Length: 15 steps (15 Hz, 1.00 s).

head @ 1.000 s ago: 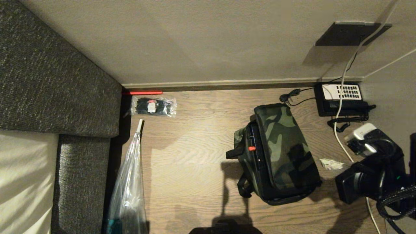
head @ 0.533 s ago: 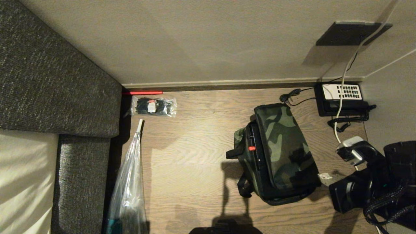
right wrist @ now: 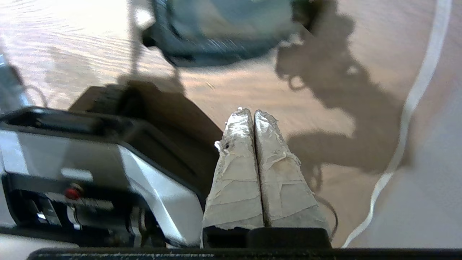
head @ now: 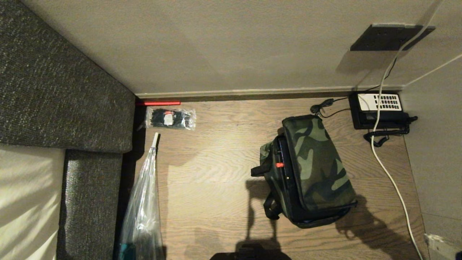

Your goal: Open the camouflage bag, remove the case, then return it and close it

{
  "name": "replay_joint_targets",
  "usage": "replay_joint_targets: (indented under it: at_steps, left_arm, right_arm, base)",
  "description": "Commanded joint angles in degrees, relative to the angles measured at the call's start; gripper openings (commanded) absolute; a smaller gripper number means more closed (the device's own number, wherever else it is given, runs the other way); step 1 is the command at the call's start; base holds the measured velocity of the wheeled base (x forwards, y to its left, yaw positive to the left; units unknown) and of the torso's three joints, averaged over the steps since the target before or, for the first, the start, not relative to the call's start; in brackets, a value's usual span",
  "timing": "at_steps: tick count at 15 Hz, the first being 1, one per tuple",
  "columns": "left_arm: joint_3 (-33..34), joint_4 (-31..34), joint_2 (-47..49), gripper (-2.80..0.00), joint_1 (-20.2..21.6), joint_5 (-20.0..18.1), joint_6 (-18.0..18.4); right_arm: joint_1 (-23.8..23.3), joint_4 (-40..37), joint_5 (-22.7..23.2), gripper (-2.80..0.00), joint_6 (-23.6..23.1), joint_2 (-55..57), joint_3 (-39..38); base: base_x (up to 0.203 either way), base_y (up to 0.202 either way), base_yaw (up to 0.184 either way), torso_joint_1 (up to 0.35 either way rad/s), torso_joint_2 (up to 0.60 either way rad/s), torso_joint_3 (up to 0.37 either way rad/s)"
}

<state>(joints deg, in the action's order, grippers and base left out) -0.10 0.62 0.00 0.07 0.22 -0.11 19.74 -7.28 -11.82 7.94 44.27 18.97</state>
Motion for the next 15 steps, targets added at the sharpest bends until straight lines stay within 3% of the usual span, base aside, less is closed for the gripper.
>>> replay_joint_targets:
  at_steps: [1, 3, 5, 6, 9, 11, 13, 15]
  left_arm:
    - [0.0, 0.0, -0.1, -2.8, 0.0, 0.0, 0.0]
    - [0.0, 0.0, -0.1, -2.8, 0.0, 0.0, 0.0]
    - [0.0, 0.0, -0.1, -2.8, 0.0, 0.0, 0.0]
    - [0.0, 0.0, -0.1, -2.8, 0.0, 0.1, 0.0]
    - [0.0, 0.0, -0.1, -2.8, 0.0, 0.0, -0.1]
    - [0.0, 0.0, -0.1, -2.8, 0.0, 0.0, -0.1]
    - [0.0, 0.0, -0.1, -2.8, 0.0, 0.0, 0.0]
    - [0.0, 0.0, -0.1, -2.8, 0.0, 0.0, -0.1]
  right_arm:
    - [-7.1, -5.6, 0.5, -2.8, -1.2, -18.4, -3.4]
    - [-12.4, -7.7, 2.9, -2.8, -4.4, -25.2, -7.5]
    - [-16.4, -1.9, 9.8, -2.8, -7.2, -30.4, -12.4]
    - [-17.9, 0.8, 11.1, -2.8, -8.8, -34.0, -14.8]
    - [-19.5, 4.3, 12.0, -2.8, -9.1, -44.1, -17.4]
    - [-19.7, 10.1, 11.8, -2.8, -6.3, -45.5, -19.9]
    - [-19.7, 6.0, 11.7, -2.8, -7.3, -45.5, -18.6]
    - [-19.7, 6.6, 11.7, -2.8, -7.6, -45.5, -18.8]
  base:
    - [0.0, 0.0, 0.0, 0.0, 0.0, 0.0]
    - [0.0, 0.0, 0.0, 0.0, 0.0, 0.0]
    - [0.0, 0.0, 0.0, 0.0, 0.0, 0.0]
    - [0.0, 0.0, 0.0, 0.0, 0.0, 0.0]
    - [0.0, 0.0, 0.0, 0.0, 0.0, 0.0]
    - [0.0, 0.0, 0.0, 0.0, 0.0, 0.0]
    - [0.0, 0.0, 0.0, 0.0, 0.0, 0.0]
    - [0.0, 0.0, 0.0, 0.0, 0.0, 0.0]
